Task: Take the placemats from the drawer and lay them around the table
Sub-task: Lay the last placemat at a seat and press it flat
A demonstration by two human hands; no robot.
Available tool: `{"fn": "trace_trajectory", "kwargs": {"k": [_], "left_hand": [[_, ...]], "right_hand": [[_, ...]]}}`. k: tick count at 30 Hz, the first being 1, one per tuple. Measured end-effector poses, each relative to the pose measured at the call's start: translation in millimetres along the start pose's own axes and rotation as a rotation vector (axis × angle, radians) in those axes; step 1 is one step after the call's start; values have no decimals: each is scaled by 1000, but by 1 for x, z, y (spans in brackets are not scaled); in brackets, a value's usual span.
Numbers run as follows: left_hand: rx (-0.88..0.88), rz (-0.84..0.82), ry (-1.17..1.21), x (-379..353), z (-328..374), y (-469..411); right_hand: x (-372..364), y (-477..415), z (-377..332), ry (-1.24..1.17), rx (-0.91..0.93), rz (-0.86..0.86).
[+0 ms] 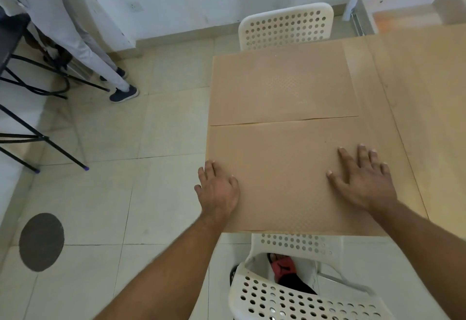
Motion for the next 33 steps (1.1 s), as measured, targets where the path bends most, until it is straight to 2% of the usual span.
{"fn": "trace_trajectory", "kwargs": {"k": [11,22,27,33], "left_hand": [[13,-54,-24,-8,-1,4],[-8,-31,-13,-4,-2,3],[-137,30,93,6,35,3],[-436,-17,226,-10,144,22]], "right_hand": [[-2,0,-5,5,-10,-24],[2,3,-8,-3,-21,-29],[14,-4,-12,-42,-21,85],[22,-48,-14,-56,7,146]]}}
Point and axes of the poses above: each hand's wrist, its own y-axis away from the middle knuckle, its own x-axis out of the back of the hand, z = x × y, the point moved 4 cm from there along -y, towards the middle knuckle, and after that the axes turned 14 degrees about z, right-handed, at the moved point
